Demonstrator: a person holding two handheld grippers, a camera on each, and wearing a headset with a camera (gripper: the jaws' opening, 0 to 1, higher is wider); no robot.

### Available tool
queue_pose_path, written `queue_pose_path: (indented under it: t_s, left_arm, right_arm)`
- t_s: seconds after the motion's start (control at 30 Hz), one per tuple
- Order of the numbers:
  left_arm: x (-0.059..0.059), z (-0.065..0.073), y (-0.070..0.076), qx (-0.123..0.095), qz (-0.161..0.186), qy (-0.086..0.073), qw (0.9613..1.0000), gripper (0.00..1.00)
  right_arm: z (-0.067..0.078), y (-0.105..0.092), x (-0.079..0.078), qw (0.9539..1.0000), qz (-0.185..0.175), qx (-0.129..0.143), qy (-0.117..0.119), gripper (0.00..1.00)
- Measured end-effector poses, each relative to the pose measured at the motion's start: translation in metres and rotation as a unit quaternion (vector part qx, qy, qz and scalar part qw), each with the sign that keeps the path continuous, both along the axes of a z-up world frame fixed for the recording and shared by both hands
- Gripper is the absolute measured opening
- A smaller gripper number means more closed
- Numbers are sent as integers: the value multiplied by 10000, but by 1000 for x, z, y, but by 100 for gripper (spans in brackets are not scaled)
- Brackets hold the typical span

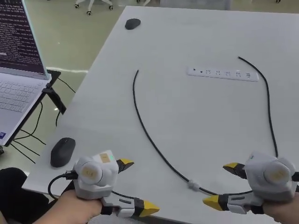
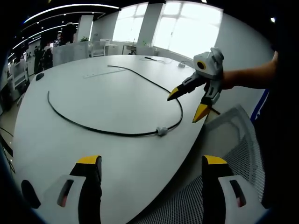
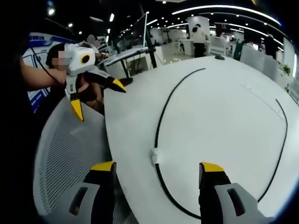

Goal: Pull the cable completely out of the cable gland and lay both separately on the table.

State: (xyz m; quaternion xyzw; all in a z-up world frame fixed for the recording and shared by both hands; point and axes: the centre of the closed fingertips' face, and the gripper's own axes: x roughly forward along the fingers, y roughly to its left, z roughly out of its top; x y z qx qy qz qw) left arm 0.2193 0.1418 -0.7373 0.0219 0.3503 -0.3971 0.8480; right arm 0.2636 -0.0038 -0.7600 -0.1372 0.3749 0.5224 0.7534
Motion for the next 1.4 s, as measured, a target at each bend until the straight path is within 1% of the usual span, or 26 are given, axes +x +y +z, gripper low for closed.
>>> queue_pose_path:
  t_s: [0.03,0.17,0.27,0.33,0.4,0.5,0.6,0.67,0.73,0.83,0.9,1.0,1.07,1.13,1.17,1.23,1.3,1.4]
  left_arm:
    - [0,-1,0,9,4,8,10000,89]
    - [-1,-3,1,25,12,37,10000,88]
    - [-2,-4,1,-4,9,41,10000,87]
    - [-3,-5,1,4,11,73,10000,86]
    - [-3,-7,2,6,5,88,10000,86]
    - [-2,-6,2,-8,30,98,9999,86]
    - [-2,-8,3,6,21,134,9999,85]
    - [-2,-8,3,0,13,142,9999,85]
    - [-2,-8,3,7,-3,158,9999,85]
    - [-2,-9,3,-10,-18,197,9998,84]
    - [-2,-9,3,18,-49,187,9998,83]
    - [-3,-10,3,16,-48,194,9998,84]
    - [-4,-11,4,23,-49,202,9998,84]
    - [-5,-11,4,30,-80,224,9997,84]
    - [-6,-11,5,45,-92,221,9997,84]
    - [-5,-11,6,54,-103,223,9997,83]
    - [-2,-9,8,25,-68,210,9998,83]
    - [-2,-8,8,25,-67,214,9997,82]
  right_arm:
    - [-2,1,1,10000,34,-82,-14,69]
    - [-7,6,3,9996,190,-211,-40,63]
    - [-13,9,4,9991,281,-308,20,59]
    - [-18,12,3,9986,351,-395,62,56]
    - [-19,14,4,9982,409,-432,56,51]
    - [-25,17,5,9978,426,-494,117,47]
    - [-32,19,4,9967,501,-609,183,42]
    - [-38,18,3,9952,608,-743,192,38]
    - [-41,19,2,9948,633,-770,201,35]
    - [-44,22,1,9947,595,-781,300,31]
    - [-46,24,0,9945,582,-792,348,27]
    - [-50,25,-1,9939,623,-846,326,26]
    - [-52,26,-2,9934,653,-866,370,24]
    - [-54,26,-2,9930,667,-916,342,23]
    - [-54,27,-1,9931,659,-904,365,22]
    - [-54,29,-1,9932,613,-904,409,20]
    - [-54,30,-2,9929,638,-913,427,17]
    - [-56,30,-2,9922,688,-942,429,13]
